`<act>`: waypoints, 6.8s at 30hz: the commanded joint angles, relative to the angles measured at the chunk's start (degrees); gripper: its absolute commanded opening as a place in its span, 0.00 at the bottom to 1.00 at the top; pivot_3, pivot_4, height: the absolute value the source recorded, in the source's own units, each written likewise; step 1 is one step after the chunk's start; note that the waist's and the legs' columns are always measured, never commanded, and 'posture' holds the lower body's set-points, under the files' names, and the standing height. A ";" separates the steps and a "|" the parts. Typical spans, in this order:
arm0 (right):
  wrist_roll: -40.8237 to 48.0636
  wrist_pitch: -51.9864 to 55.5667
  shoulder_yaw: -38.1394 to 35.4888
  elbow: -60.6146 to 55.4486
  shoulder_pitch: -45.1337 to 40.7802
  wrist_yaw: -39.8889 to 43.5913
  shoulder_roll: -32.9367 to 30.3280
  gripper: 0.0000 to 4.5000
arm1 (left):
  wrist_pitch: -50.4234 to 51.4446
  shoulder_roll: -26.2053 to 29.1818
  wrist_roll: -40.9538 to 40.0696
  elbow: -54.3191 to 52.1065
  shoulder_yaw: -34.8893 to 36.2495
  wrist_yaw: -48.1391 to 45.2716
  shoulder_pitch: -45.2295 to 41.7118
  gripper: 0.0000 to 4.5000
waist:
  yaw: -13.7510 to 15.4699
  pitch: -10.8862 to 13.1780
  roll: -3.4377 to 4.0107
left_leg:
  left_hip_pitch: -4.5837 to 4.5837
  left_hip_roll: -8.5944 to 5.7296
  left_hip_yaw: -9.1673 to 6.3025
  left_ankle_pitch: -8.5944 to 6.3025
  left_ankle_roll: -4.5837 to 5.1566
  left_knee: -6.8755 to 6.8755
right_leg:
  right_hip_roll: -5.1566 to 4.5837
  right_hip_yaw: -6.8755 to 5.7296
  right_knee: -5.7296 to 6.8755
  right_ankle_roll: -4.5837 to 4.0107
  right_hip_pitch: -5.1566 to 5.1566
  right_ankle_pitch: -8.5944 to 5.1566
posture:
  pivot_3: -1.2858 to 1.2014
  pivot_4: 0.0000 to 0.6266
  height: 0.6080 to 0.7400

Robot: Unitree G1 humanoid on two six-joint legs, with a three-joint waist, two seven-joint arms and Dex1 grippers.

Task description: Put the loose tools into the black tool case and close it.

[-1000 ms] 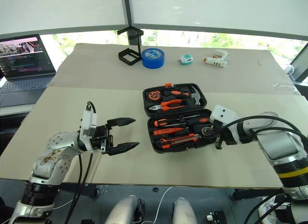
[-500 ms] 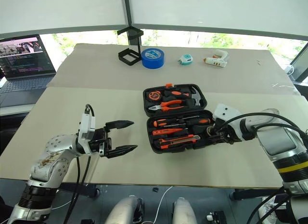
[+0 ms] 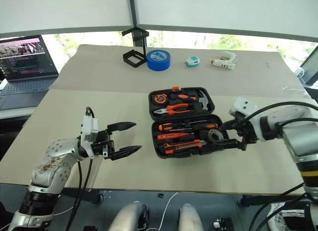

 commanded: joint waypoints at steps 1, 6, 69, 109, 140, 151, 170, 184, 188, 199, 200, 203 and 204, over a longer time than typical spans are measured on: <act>1.71 -0.41 -2.56 -1.53 0.38 -1.84 1.11 0.99 | -1.18 0.01 -0.16 -0.04 0.64 -0.38 -0.33 1.00 | -0.11 0.00 0.00 | 0.00 -0.01 0.03 0.00 0.00 0.00 | -0.02 0.02 0.02 0.00 -0.03 0.00 | 0.52 0.24 1.00; 2.05 -0.82 -2.32 -2.90 0.19 -3.50 1.85 0.99 | -1.90 0.41 0.20 0.84 0.68 -1.58 -0.28 1.00 | -0.35 0.00 0.01 | 0.01 0.01 0.02 0.00 -0.01 -0.01 | 0.02 0.02 0.06 -0.01 -0.06 0.01 | 0.52 0.24 1.00; -15.20 -45.69 -3.45 34.56 -0.89 -24.30 18.79 0.00 | 23.57 -7.39 19.64 24.11 -10.45 25.09 -23.92 1.00 | -1.42 0.00 -0.05 | 0.04 -0.05 0.04 0.13 -0.18 0.02 | 0.44 0.12 0.06 0.02 0.00 0.12 | 0.52 0.24 1.00; -11.34 -30.60 -1.54 6.96 9.51 -22.12 23.71 0.00 | 20.37 -7.92 21.65 21.22 -12.87 15.70 -20.55 0.02 | -1.65 -0.02 -0.02 | 0.14 0.10 -0.01 0.18 -0.27 -0.07 | 0.47 0.23 0.18 -0.04 -0.03 0.16 | 0.52 0.24 1.00; 9.91 3.48 -22.87 -12.70 19.06 -20.01 8.50 0.99 | 36.95 17.69 8.77 12.36 1.08 0.79 -15.69 1.00 | -1.04 0.00 -0.04 | 0.11 0.13 -0.03 0.16 -0.23 0.02 | 0.41 0.19 0.18 -0.06 -0.02 0.14 | 0.52 0.24 1.00; 13.93 37.37 -4.30 1.41 -16.37 -27.90 9.45 0.99 | 56.84 5.64 10.28 33.48 -0.96 15.63 -42.81 1.00 | -0.55 0.07 -0.17 | -0.06 0.02 -0.07 0.18 -0.13 0.07 | 0.47 0.11 0.08 -0.06 -0.09 0.19 | 0.52 0.24 1.00; -0.58 26.26 6.71 24.41 -27.79 -35.60 21.21 0.88 | 57.16 -5.15 12.07 43.16 -3.20 21.38 -48.37 1.00 | -1.29 0.08 -0.18 | -1.17 -0.08 0.00 0.32 -0.32 0.27 | 0.45 0.13 0.89 -0.01 -1.31 0.22 | 0.52 0.24 1.00; -0.79 33.64 2.81 28.05 -26.83 -38.18 26.42 0.00 | 56.39 -6.61 13.61 45.18 -3.36 23.51 -45.32 0.11 | -0.82 0.04 -0.14 | -0.72 -0.08 -0.07 0.38 -0.34 0.29 | 0.40 0.13 0.97 -0.02 -0.95 0.22 | 0.52 0.24 1.00; -0.27 30.96 -2.66 27.80 -26.46 -41.12 28.83 0.00 | 54.51 -7.52 11.72 43.62 1.56 25.15 -43.89 0.01 | -0.75 0.03 -0.14 | -0.49 -0.05 -0.07 0.51 -0.38 0.29 | 0.41 0.16 0.99 -0.10 -0.85 0.27 | 0.52 0.24 1.00; -3.88 -4.59 -4.26 1.94 -5.01 -32.11 20.83 0.00 | 21.07 -8.00 7.21 23.97 12.06 17.78 -25.19 0.01 | -1.20 0.05 -0.15 | -0.80 0.01 -0.05 0.69 -0.49 0.10 | 0.41 0.25 1.06 -0.23 -1.23 0.42 | 0.52 0.24 1.00; -5.79 -9.88 -4.33 0.87 -1.96 -32.53 19.81 0.00 | 17.39 -7.65 7.80 23.10 11.79 17.16 -23.14 0.01 | -1.25 0.05 -0.15 | -0.81 0.02 -0.04 0.69 -0.49 0.04 | 0.42 0.25 1.05 -0.22 -1.23 0.43 | 0.52 0.24 1.00; -10.92 -23.90 -4.37 -0.75 5.61 -34.14 17.34 0.00 | 6.64 -7.04 9.90 21.50 11.16 16.38 -18.34 0.01 | -1.21 0.05 -0.15 | -0.83 0.02 -0.01 0.66 -0.45 0.01 | 0.41 0.24 0.97 -0.22 -1.22 0.43 | 0.52 0.24 1.00; -12.07 -27.57 -4.64 -0.88 7.29 -34.97 17.09 0.00 | 3.98 -6.95 10.38 21.26 11.08 16.41 -17.26 0.01 | -1.21 0.05 -0.15 | -0.82 0.02 0.01 0.65 -0.43 0.01 | 0.39 0.25 0.91 -0.22 -1.22 0.43 | 0.52 0.24 1.00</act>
